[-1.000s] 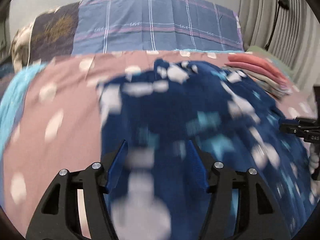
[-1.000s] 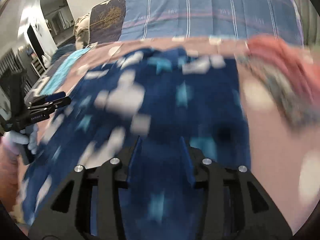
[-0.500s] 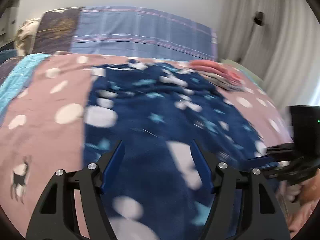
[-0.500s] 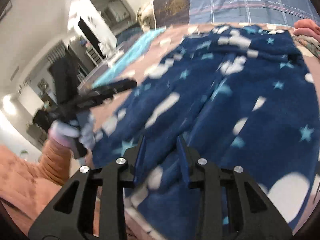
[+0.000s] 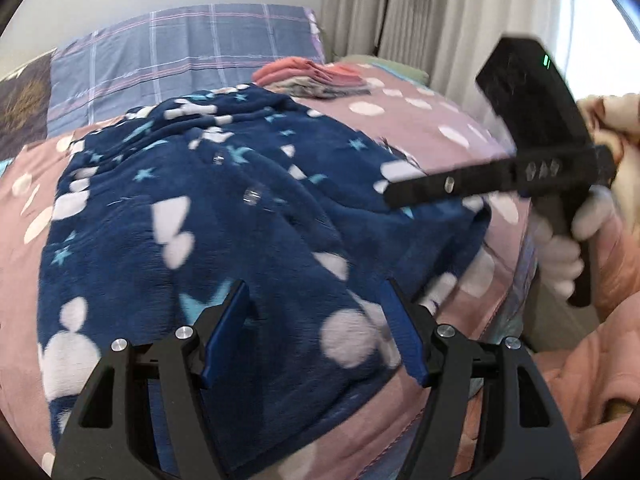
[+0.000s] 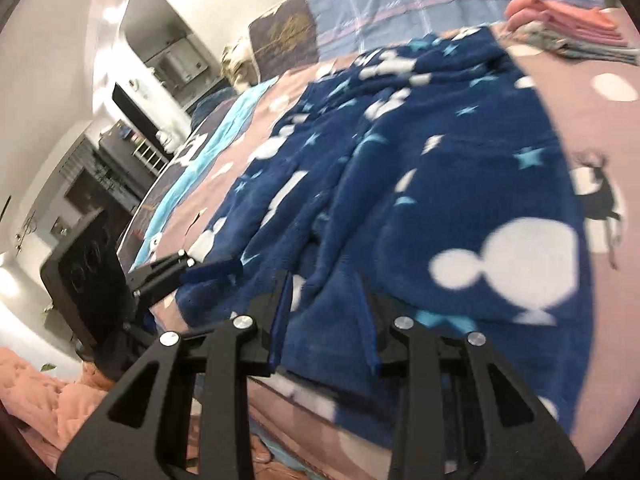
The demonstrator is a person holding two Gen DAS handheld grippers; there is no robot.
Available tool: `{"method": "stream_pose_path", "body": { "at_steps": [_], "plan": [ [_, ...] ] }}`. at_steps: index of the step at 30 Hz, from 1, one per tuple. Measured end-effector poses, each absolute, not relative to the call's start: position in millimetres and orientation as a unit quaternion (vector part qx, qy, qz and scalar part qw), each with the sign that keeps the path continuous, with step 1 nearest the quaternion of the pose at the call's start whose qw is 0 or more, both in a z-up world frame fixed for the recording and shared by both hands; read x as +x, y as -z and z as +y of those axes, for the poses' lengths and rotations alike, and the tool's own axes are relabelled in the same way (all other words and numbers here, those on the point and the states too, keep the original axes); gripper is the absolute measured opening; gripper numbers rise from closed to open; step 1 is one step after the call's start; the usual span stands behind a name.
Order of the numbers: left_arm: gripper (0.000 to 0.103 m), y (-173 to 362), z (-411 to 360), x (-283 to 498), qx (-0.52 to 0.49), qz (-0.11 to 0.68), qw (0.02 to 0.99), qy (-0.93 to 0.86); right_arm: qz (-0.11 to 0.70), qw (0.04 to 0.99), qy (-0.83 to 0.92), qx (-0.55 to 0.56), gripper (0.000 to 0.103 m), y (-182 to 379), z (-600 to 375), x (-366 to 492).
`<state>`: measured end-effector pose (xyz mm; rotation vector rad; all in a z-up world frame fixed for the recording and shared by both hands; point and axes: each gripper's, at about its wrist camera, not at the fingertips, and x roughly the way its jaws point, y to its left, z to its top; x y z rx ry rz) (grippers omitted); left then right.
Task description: Fold small clothes
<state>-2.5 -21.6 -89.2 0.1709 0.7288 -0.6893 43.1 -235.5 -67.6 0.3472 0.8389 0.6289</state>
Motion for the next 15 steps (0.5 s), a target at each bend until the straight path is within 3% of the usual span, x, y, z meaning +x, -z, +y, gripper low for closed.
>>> {"method": "stream_pose_path", "body": {
  "at_steps": [2,5,6,11,15],
  "plan": [
    [0.067,97.7,-28.1,0.0,0.096,0.356,0.875,0.312,0.394,0.853,-0.297,0.172,0.033,69.6,-244.8,37.5],
    [0.022,99.1,-8.7,17.3,0.018,0.384,0.877,0.288,0.391,0.854,-0.302,0.166,0.033,71.9,-244.4,29.4],
    [0.013,96.7,3.9,23.8,-0.021,0.391,0.877,0.28,0.389,0.856,-0.305,0.153,0.033,71.3,-239.2,26.2],
    [0.012,83.0,42.4,29.2,-0.091,0.374,0.883,0.269,0.373,0.853,-0.355,0.081,0.035,67.1,-199.0,19.3],
    [0.012,80.1,44.9,26.5,-0.102,0.369,0.883,0.271,0.364,0.856,-0.367,-0.033,0.05,72.1,-157.6,10.3]
  ]
}}
